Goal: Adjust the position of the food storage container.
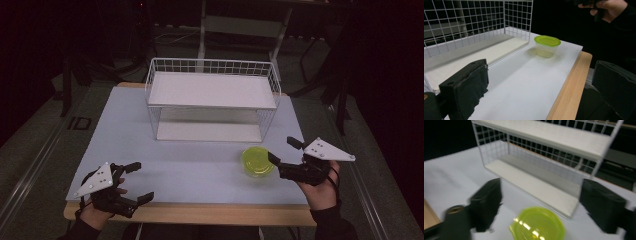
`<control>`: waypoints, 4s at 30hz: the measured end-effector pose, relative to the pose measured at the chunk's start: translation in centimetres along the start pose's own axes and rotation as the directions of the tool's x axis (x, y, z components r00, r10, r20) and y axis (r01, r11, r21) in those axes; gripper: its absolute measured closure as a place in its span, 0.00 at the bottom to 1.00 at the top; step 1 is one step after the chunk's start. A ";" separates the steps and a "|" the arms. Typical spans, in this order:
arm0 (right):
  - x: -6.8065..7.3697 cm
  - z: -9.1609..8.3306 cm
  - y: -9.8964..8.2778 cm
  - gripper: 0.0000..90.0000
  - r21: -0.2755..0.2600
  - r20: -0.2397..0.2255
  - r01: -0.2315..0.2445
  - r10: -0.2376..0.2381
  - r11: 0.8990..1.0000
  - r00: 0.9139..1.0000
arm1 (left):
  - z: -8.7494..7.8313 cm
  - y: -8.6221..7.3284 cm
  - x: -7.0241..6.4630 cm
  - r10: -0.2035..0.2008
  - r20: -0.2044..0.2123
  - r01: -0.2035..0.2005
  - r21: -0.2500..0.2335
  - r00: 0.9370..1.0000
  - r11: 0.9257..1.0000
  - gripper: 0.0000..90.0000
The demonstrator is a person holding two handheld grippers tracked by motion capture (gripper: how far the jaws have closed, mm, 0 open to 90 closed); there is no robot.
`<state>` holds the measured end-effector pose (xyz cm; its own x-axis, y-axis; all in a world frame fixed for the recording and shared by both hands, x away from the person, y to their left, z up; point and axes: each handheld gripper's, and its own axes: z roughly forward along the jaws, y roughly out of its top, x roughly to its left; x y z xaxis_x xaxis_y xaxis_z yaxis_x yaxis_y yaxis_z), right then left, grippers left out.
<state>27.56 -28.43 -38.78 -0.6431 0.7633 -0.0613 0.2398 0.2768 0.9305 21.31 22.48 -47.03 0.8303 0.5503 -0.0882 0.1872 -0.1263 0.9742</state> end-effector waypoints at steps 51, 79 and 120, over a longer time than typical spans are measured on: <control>-4.4 8.5 -11.3 1.00 0.422 0.060 -0.169 0.158 0.891 0.986 | 0.2 -0.1 0.0 0.012 0.000 -0.012 0.011 1.000 1.000 0.02; 0.8 13.3 -9.5 1.00 0.457 -0.082 -0.093 0.147 0.885 0.986 | 0.1 0.0 0.0 0.014 0.005 -0.014 0.014 1.000 1.000 0.02; 5.7 17.5 -7.8 1.00 0.452 -0.187 -0.012 0.108 0.892 0.976 | 0.2 -0.1 -0.1 0.018 0.009 -0.018 0.025 1.000 1.000 0.02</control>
<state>34.75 -15.96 -52.71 -0.7379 0.6661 0.1083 0.5507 0.5016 0.6672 21.34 22.23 -47.13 0.8382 0.5405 -0.0727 0.1854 -0.1569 0.9701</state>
